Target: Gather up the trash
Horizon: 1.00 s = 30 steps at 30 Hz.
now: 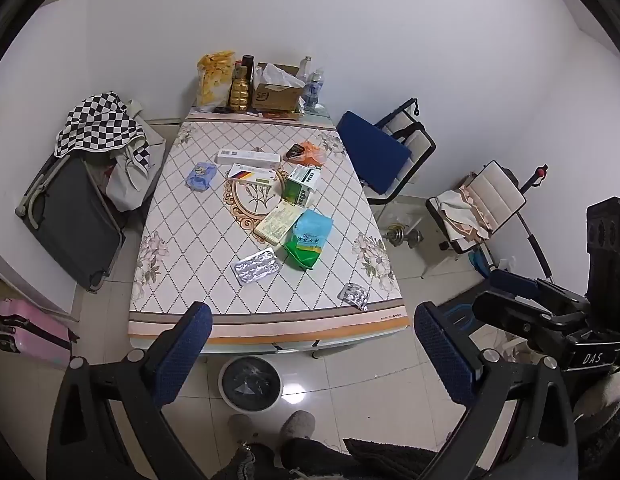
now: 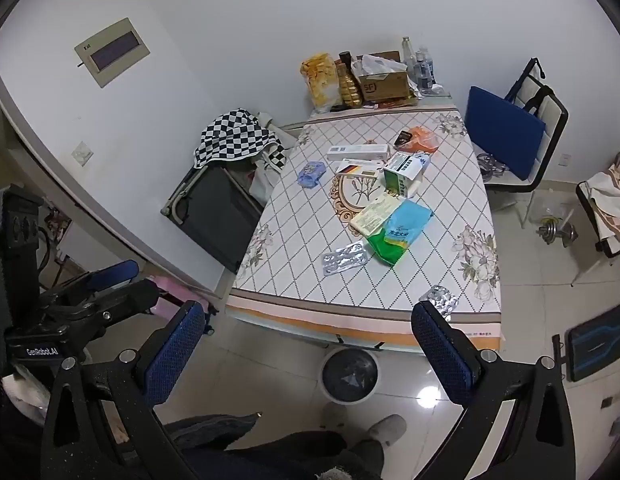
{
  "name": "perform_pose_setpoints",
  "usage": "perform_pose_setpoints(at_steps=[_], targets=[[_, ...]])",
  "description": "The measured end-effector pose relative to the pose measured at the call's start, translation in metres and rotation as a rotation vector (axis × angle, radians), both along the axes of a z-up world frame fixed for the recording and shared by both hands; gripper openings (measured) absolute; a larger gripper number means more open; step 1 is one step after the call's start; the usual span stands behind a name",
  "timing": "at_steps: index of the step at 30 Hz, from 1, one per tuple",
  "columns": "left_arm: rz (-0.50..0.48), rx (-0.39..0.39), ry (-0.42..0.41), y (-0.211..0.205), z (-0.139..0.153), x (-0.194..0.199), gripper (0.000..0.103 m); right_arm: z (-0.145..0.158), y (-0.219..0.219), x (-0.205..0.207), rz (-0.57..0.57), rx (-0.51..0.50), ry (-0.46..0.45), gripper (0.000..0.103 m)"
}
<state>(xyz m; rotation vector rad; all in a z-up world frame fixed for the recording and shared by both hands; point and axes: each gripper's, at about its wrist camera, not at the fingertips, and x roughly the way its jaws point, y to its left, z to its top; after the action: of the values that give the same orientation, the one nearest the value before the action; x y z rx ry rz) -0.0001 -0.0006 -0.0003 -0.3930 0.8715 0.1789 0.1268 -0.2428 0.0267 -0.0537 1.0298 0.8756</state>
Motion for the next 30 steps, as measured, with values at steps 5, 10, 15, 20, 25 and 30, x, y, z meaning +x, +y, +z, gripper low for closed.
perform_pose_setpoints(at_steps=[5, 10, 15, 20, 25, 30], targets=[[-0.018, 0.001, 0.005, -0.008, 0.001, 0.005, 0.103, -0.001, -0.001, 0.000, 0.009, 0.008, 0.005, 0.103], [-0.030, -0.003, 0.004, -0.006, 0.000, 0.004, 0.103, 0.000, 0.001, 0.001, 0.001, 0.002, 0.009, 0.103], [-0.039, -0.004, 0.003, -0.007, 0.001, 0.003, 0.103, 0.000, -0.007, 0.001, -0.011, 0.013, 0.015, 0.103], [-0.043, -0.007, 0.004, -0.008, 0.002, 0.004, 0.103, -0.002, -0.009, 0.001, -0.015, 0.013, 0.013, 0.103], [-0.045, -0.008, 0.007, -0.008, 0.003, 0.008, 0.103, -0.002, -0.011, 0.002, -0.016, 0.012, 0.016, 0.103], [-0.047, -0.007, 0.006, -0.010, 0.006, 0.009, 0.103, -0.002, -0.014, 0.002, -0.022, 0.012, 0.018, 0.103]])
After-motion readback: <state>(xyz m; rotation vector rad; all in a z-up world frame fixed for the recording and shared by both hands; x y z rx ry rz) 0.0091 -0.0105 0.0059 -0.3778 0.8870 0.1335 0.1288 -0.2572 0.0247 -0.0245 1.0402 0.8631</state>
